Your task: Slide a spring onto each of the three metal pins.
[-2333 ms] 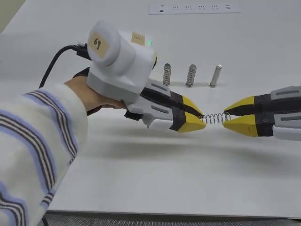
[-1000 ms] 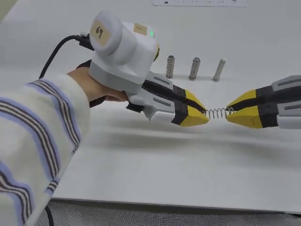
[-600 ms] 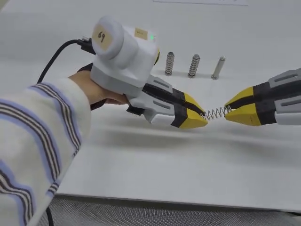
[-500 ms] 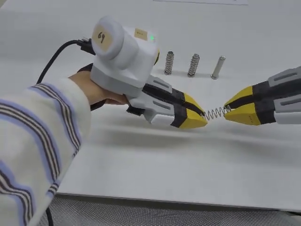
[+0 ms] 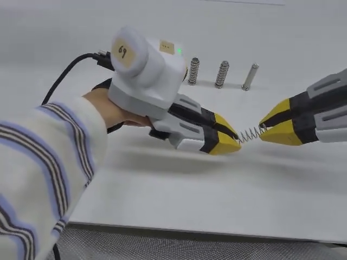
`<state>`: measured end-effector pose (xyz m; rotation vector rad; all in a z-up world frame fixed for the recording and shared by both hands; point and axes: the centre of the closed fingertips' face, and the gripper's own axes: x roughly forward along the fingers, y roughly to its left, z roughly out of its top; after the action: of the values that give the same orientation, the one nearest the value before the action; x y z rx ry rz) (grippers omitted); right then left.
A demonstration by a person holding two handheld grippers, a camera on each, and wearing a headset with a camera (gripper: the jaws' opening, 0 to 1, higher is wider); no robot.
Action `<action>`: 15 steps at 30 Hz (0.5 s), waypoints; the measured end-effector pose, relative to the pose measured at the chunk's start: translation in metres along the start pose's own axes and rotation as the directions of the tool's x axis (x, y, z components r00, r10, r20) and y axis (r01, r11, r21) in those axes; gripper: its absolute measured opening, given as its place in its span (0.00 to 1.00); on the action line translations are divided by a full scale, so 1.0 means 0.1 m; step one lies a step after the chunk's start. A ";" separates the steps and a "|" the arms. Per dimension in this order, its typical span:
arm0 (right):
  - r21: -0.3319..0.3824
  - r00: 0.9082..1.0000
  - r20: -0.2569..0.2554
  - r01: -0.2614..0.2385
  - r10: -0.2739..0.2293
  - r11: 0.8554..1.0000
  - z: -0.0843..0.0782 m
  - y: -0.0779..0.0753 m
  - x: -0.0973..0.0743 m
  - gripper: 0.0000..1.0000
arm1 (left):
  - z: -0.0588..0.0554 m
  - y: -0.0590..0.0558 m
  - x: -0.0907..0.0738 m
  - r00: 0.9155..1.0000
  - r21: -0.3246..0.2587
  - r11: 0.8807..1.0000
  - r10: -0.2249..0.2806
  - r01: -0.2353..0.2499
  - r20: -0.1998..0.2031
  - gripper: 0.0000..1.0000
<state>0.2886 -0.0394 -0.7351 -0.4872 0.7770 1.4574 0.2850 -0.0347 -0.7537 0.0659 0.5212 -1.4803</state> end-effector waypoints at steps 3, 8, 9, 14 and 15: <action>-0.018 0.999 -0.035 -0.003 0.003 1.000 -0.03 0.03 -0.01 0.08 | 0.01 -0.03 0.03 1.000 0.005 1.000 -0.001 0.001 0.002 0.02; -0.033 0.998 -0.057 -0.011 0.009 0.999 -0.04 0.05 -0.01 0.08 | -0.03 -0.05 0.07 1.000 0.006 1.000 -0.003 0.003 0.000 0.02; -0.034 0.998 -0.059 -0.011 0.009 0.999 -0.04 0.05 -0.01 0.08 | -0.03 -0.05 0.08 1.000 0.005 1.000 -0.003 0.003 0.000 0.02; -0.053 0.996 -0.084 -0.013 0.008 0.999 -0.05 0.06 -0.02 0.08 | -0.04 -0.05 0.10 1.000 0.008 1.000 0.001 -0.001 0.007 0.02; -0.058 0.996 -0.088 -0.014 0.009 0.998 -0.04 0.06 -0.03 0.08 | -0.04 -0.05 0.11 1.000 0.014 1.000 0.001 -0.001 0.010 0.02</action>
<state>0.2824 -0.0439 -0.7352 -0.5956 0.8095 1.4801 0.2787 -0.0438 -0.7598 0.0698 0.5031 -1.4829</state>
